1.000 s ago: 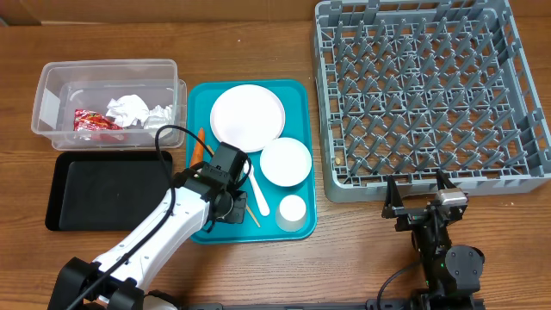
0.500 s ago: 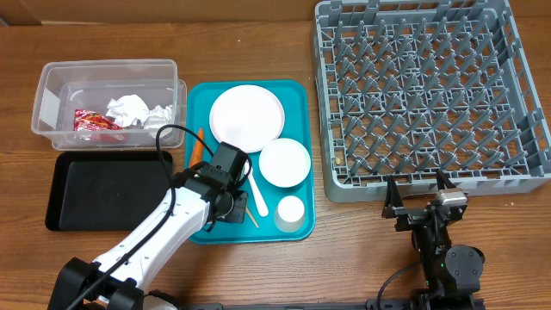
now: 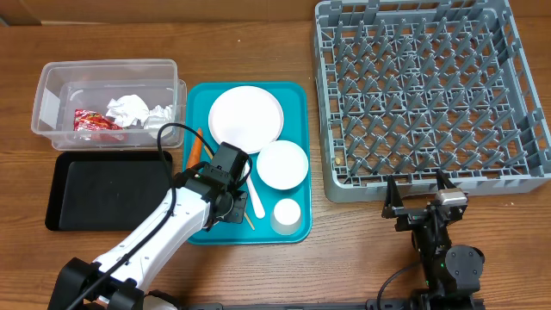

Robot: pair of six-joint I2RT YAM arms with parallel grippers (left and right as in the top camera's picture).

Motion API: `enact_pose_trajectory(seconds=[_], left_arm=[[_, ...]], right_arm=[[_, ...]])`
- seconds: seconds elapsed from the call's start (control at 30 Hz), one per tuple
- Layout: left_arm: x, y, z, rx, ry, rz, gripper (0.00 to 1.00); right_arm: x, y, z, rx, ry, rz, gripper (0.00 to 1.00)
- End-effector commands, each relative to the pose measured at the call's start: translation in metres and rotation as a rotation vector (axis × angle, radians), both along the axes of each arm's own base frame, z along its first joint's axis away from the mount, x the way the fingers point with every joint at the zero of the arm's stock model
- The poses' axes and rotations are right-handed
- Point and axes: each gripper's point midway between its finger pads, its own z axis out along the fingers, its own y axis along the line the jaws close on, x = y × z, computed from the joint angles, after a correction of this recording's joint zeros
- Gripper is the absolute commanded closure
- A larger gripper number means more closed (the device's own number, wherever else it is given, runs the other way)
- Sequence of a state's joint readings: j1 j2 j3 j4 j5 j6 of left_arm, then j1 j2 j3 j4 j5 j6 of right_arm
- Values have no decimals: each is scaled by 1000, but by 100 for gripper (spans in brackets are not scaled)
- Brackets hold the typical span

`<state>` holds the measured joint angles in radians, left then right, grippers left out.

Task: Sort waste into correct bins and load items into the dishwasher
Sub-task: 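Close the left gripper on the bowl rim and lift it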

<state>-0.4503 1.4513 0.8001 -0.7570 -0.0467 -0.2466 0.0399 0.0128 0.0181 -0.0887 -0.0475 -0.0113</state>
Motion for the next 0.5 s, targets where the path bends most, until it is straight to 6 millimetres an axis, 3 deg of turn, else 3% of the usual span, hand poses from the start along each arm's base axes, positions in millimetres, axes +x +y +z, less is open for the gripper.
enact_pose_trajectory(seconds=[0.0,0.47], left_arm=[[6,2,5,26,-22,-47,96],[16,5,11,63,-60,-86,96]], right_arm=[[0,-1,-1,-4,-8,-3,0],[0,-1,-1,-4,-8,-3,0]])
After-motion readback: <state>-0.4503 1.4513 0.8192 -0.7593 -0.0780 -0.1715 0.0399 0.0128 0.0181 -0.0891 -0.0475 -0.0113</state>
